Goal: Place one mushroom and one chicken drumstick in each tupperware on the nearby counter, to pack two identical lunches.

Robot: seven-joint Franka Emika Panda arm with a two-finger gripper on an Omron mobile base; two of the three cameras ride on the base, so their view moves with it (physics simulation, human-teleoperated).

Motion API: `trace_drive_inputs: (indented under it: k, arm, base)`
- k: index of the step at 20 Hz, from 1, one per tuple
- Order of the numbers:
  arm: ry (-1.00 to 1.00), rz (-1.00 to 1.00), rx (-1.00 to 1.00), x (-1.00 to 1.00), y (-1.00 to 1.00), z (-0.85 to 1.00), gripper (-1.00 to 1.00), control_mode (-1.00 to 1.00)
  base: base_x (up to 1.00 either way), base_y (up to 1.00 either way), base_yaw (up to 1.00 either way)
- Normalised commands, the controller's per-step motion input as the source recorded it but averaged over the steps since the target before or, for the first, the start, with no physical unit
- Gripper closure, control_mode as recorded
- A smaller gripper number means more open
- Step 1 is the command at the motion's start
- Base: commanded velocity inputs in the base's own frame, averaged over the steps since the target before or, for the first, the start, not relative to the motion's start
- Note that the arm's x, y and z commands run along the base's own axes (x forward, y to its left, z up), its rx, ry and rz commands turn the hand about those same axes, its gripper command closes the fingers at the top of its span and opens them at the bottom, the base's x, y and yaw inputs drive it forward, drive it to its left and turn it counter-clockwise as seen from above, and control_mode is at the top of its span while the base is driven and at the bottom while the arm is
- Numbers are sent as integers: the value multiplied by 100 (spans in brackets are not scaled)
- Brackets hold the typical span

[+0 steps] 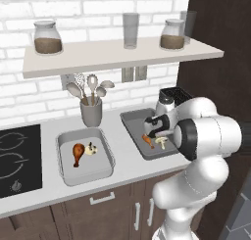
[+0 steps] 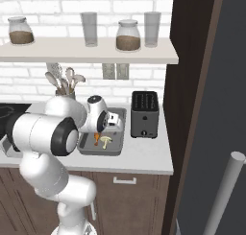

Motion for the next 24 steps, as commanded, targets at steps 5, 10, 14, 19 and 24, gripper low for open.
trace_drive_inputs:
  k: [5,10,14,19,24]
  arm:
    - [-6,0,0,-73,9,54,-100,-100]
    - [-13,0,0,-97,18,67,-100,-100]
    - [-22,0,-5,-100,30,89,-100,-100]
    - [-28,0,-17,-91,69,94,-100,-100]
    - [-30,0,-15,-66,72,100,-100,-100]
  base:
    - [0,0,0]
    - [0,0,0]
    - [0,0,0]
    - [0,0,0]
    - [0,0,0]
